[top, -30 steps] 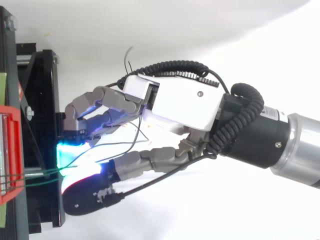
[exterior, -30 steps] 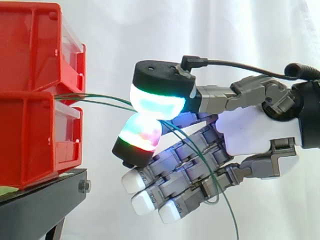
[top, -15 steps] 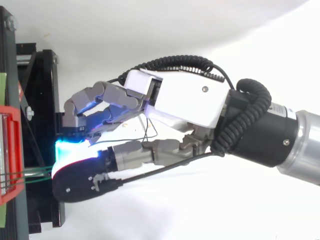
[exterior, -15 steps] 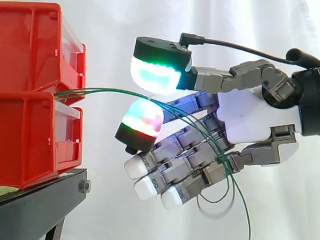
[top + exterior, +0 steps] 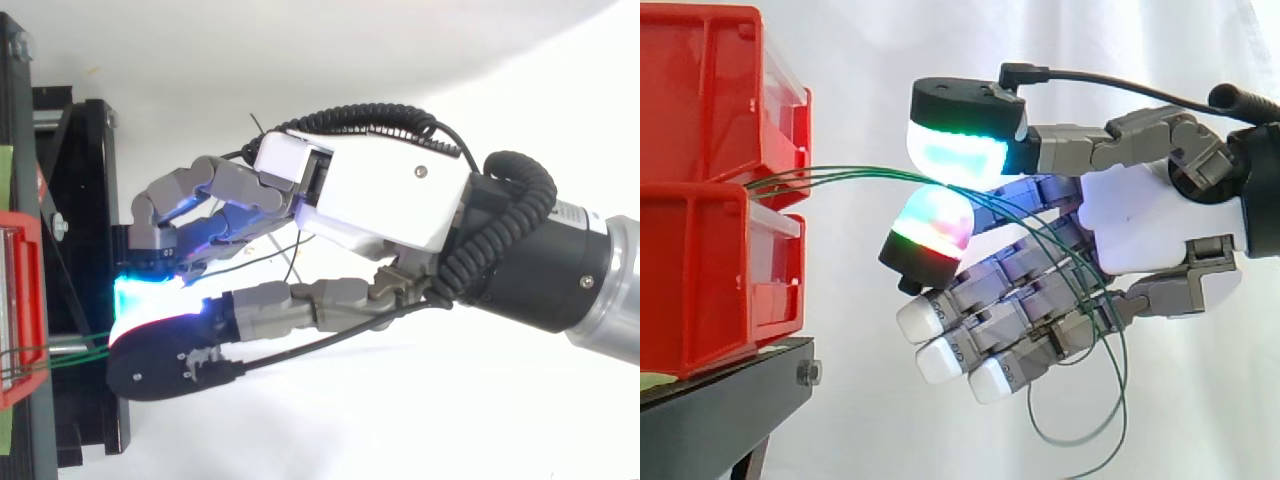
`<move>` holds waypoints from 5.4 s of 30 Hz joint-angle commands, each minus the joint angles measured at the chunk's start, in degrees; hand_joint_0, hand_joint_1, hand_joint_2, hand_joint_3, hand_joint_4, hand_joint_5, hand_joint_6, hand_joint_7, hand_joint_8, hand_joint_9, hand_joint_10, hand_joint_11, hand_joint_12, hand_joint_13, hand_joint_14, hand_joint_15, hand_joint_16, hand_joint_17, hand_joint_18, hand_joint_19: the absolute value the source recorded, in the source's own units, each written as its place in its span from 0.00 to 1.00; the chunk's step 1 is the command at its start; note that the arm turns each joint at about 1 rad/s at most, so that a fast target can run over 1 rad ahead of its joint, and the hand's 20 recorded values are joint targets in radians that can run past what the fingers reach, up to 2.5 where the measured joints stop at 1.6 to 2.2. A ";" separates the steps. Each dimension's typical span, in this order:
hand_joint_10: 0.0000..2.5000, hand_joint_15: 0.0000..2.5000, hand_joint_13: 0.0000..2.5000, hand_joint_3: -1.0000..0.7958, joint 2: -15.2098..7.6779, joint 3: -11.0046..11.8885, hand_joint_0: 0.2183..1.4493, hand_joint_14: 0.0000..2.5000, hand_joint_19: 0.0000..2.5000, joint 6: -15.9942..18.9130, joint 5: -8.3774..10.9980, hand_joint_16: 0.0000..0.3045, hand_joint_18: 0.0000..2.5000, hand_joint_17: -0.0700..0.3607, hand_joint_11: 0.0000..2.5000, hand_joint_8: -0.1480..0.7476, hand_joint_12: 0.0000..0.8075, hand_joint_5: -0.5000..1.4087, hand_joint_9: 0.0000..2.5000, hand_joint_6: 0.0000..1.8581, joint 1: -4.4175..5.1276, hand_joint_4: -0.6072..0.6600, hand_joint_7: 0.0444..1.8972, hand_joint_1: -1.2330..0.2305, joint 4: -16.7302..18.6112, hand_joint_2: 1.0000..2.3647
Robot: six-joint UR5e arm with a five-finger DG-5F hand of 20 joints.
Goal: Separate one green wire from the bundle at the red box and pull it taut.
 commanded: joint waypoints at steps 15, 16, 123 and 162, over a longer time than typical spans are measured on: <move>0.01 0.17 0.32 0.42 0.02 0.00 0.31 0.01 0.19 0.01 0.09 0.19 0.28 0.47 0.23 0.51 0.47 0.16 0.34 0.48 0.02 0.60 0.54 0.36 -0.16 0.02; 0.01 0.17 0.32 0.43 0.02 0.00 0.31 0.01 0.19 0.01 0.09 0.19 0.28 0.47 0.23 0.51 0.47 0.16 0.34 0.48 0.02 0.60 0.54 0.36 -0.08 0.02; 0.01 0.22 0.36 0.56 0.02 -7.82 0.35 0.01 0.19 3.52 -0.18 0.19 0.29 0.46 0.32 0.49 0.44 0.16 0.40 0.50 0.11 0.36 0.64 0.35 7.40 0.02; 0.01 0.22 0.36 0.55 0.02 -15.03 0.35 0.01 0.19 3.08 0.00 0.18 0.29 0.45 0.31 0.49 0.45 0.16 0.40 0.50 0.55 0.38 0.63 0.35 18.82 0.02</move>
